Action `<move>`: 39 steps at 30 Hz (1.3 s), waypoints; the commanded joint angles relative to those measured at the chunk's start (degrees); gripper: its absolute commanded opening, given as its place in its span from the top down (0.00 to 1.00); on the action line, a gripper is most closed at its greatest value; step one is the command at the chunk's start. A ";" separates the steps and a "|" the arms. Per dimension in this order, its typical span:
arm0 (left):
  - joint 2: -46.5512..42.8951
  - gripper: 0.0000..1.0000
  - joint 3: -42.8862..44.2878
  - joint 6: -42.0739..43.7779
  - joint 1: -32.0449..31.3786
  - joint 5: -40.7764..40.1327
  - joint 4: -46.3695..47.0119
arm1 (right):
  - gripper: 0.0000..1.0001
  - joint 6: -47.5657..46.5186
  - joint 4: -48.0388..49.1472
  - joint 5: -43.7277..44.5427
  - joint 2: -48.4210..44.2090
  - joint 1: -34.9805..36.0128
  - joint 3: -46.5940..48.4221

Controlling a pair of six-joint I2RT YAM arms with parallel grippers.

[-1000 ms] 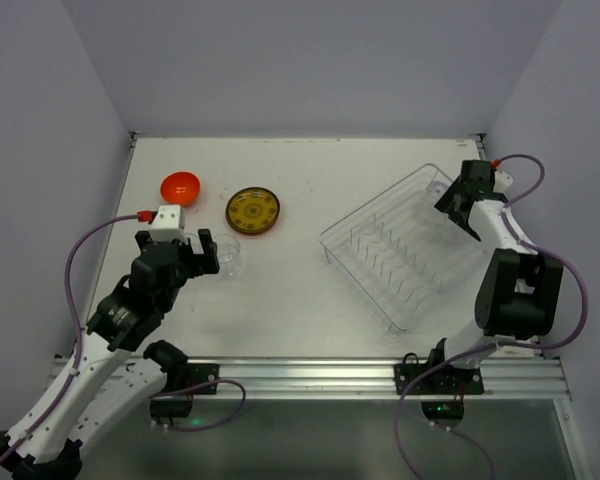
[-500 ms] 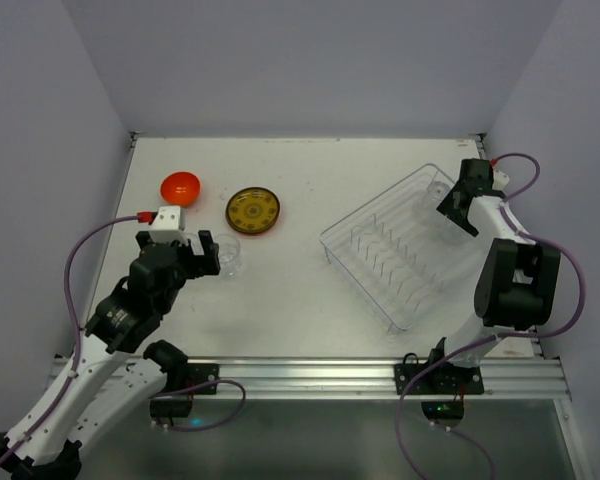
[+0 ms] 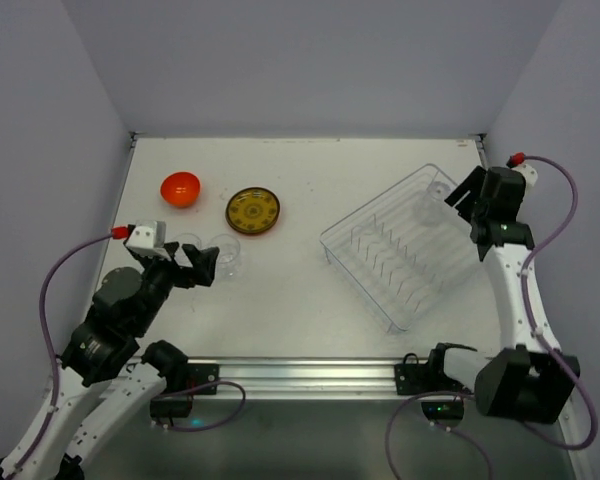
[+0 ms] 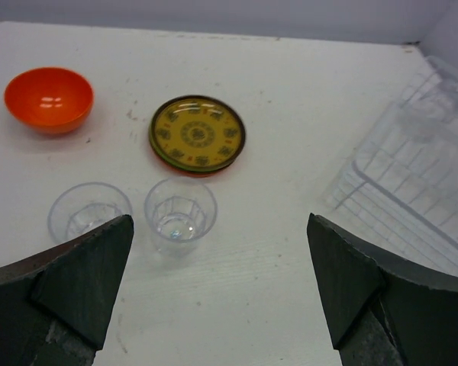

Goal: Unload the mixed dishes from the dish rack

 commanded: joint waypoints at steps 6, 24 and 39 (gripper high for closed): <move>-3.42 0.00 -10.11 -19.76 -0.29 40.87 44.72 | 1.00 10.24 18.37 -45.18 -24.76 15.25 -12.93; 33.76 0.02 -11.99 -29.30 -25.25 35.98 89.62 | 1.00 26.92 65.34 -54.80 -34.99 30.38 -36.51; 37.20 0.21 -9.08 -25.09 -26.04 33.08 84.38 | 1.00 27.02 65.28 -56.13 -38.23 30.55 -39.06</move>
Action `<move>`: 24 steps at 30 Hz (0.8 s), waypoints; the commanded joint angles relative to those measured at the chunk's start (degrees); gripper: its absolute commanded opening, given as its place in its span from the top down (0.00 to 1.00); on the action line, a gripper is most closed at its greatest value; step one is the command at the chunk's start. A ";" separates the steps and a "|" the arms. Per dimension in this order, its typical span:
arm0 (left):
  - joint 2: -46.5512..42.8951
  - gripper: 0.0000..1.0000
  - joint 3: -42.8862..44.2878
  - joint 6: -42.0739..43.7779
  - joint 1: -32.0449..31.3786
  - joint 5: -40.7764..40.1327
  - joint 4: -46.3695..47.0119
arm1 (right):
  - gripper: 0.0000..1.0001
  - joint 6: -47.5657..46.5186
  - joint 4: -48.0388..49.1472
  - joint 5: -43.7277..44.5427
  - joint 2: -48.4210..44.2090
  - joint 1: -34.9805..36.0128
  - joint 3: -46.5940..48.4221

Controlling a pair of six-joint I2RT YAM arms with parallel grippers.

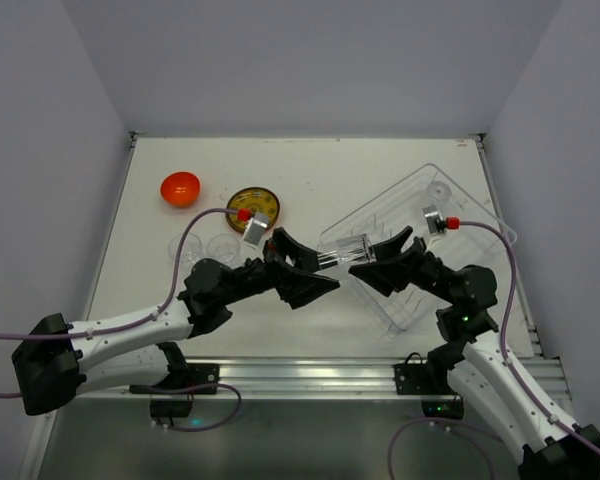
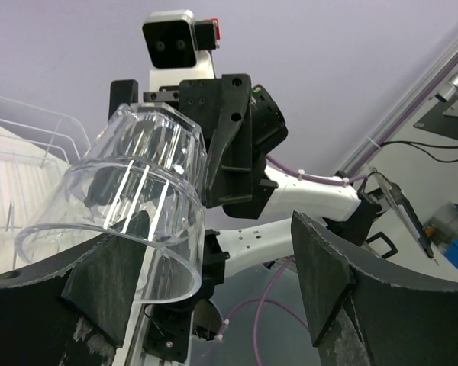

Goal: Unload the mixed dishes from the dish rack

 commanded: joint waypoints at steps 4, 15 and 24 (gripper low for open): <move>-1.73 0.43 2.31 4.11 -0.56 -2.59 0.42 | 1.00 -1.76 0.77 1.45 -3.28 0.15 -0.77; -1.55 1.00 2.56 6.55 -1.35 -3.03 -1.55 | 0.43 1.51 12.75 -0.84 -0.55 0.76 -6.66; -6.92 1.00 20.48 19.40 -1.17 -36.81 -61.18 | 0.01 -16.15 -50.18 55.00 -12.06 0.59 4.58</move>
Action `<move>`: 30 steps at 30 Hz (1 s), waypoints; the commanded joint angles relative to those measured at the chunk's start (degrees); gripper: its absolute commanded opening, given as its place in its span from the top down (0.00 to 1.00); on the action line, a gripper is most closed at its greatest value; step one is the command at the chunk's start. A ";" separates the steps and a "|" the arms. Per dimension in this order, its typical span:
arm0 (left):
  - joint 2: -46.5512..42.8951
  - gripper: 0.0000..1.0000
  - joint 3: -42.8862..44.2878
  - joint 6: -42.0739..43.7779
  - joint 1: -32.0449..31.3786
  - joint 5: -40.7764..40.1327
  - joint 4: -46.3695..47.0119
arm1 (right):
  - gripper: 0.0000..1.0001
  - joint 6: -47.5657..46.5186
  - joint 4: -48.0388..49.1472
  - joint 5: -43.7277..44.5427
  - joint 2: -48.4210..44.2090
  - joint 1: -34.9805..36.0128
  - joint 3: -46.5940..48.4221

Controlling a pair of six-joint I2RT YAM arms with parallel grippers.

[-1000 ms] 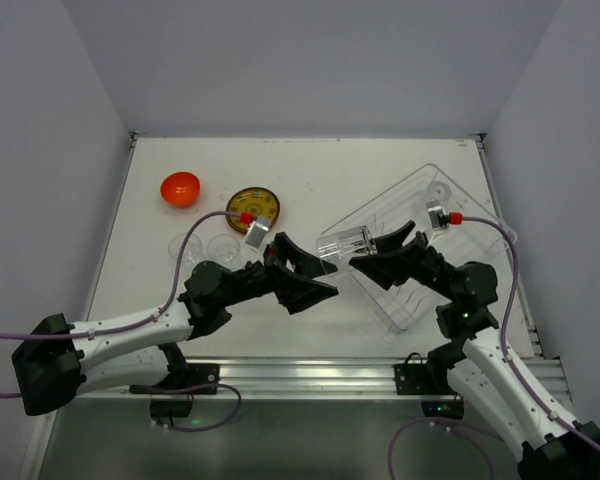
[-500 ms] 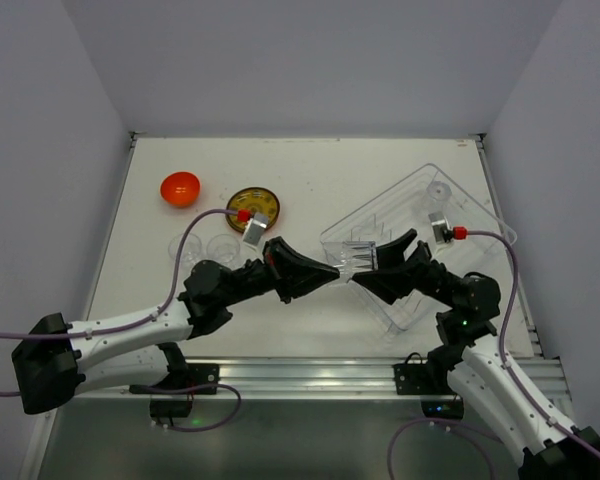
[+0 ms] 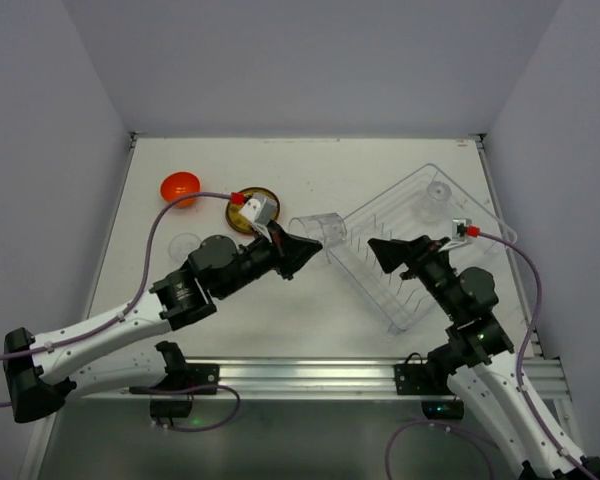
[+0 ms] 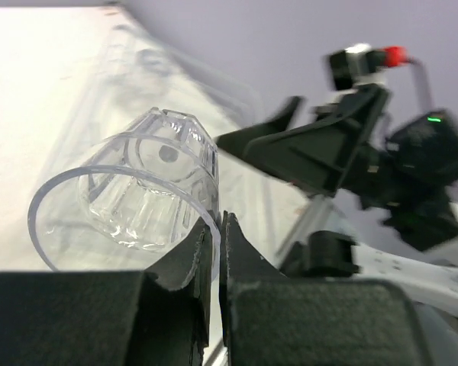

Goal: Unload the mixed dishes from the dish rack

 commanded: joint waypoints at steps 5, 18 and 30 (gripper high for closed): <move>9.73 1.00 18.11 8.10 3.30 -20.95 -43.39 | 0.01 -10.64 -27.44 33.87 -1.66 -0.31 5.86; 33.06 1.00 32.54 12.41 4.36 -19.46 -63.02 | 0.01 -10.02 -29.82 35.37 0.01 -0.39 4.46; 41.76 1.00 33.34 16.46 7.78 -18.15 -64.95 | 0.01 -10.38 -28.94 34.49 0.80 -0.31 4.02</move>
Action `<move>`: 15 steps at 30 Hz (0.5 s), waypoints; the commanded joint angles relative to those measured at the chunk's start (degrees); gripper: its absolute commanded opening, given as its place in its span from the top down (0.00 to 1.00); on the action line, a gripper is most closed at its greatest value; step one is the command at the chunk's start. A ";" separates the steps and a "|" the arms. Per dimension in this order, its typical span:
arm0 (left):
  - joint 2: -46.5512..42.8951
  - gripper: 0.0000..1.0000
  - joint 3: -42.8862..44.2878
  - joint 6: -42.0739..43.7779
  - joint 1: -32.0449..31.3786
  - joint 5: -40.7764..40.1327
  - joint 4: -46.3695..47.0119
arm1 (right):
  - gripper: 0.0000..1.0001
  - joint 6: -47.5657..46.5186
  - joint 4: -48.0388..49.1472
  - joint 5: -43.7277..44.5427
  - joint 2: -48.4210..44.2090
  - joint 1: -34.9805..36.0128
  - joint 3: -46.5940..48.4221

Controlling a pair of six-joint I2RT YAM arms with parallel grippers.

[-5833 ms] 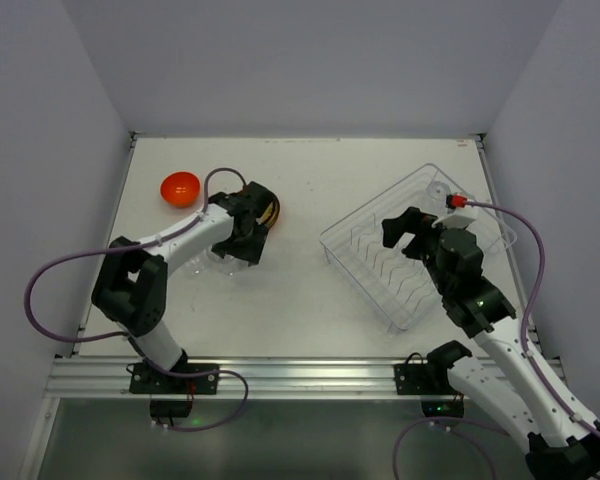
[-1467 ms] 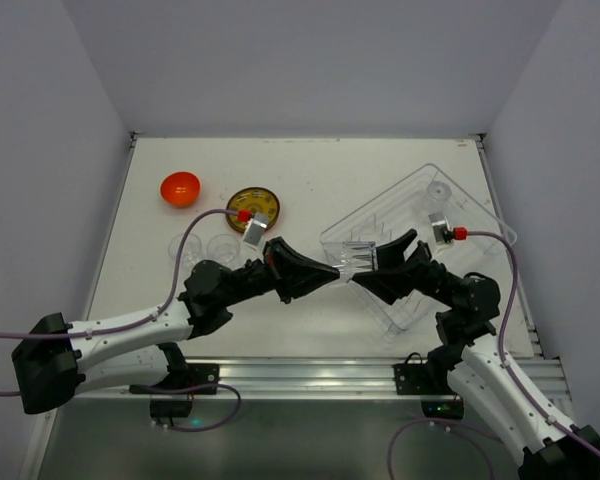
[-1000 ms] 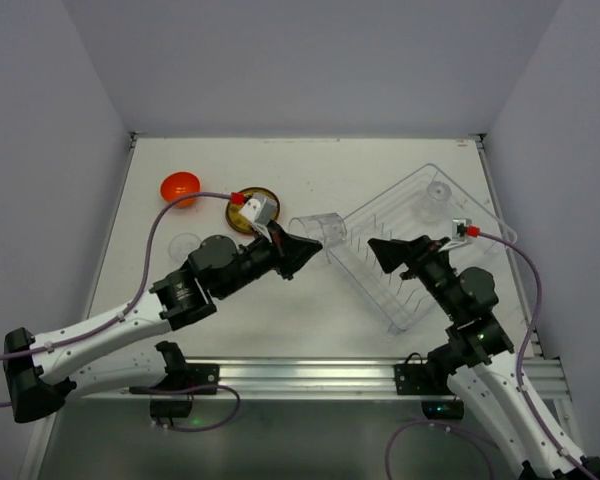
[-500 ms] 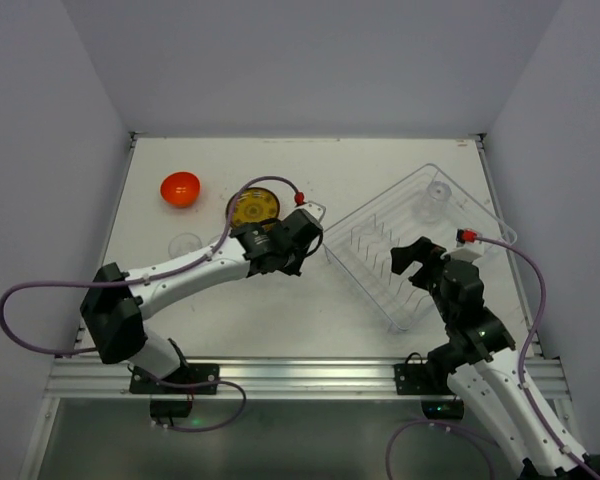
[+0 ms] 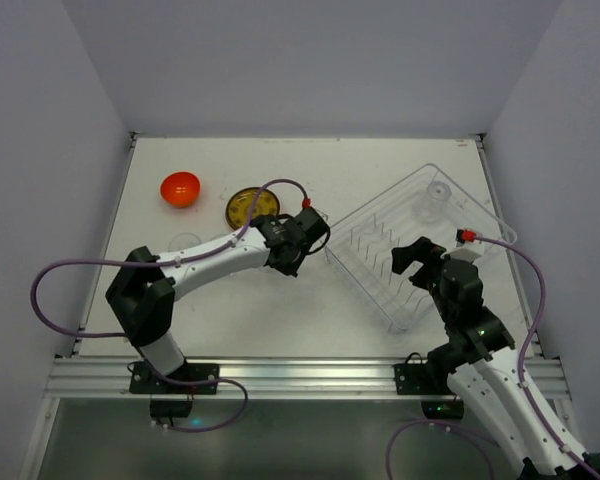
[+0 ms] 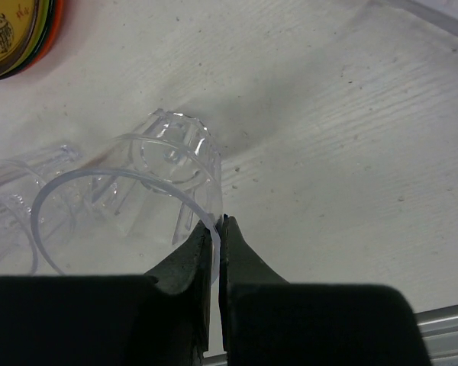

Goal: Unload the mixed dishes from the dish rack

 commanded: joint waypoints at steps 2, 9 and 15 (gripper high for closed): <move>2.41 1.00 1.80 3.34 2.43 1.25 -1.50 | 0.01 -0.63 0.92 0.83 0.06 0.02 0.13; 2.67 1.00 1.00 6.16 6.47 5.82 1.93 | 0.01 -0.80 1.09 0.30 -0.12 0.02 -0.14; 5.39 1.00 3.82 7.30 8.14 6.88 0.96 | 0.01 -0.89 1.18 -0.49 0.14 0.02 -0.23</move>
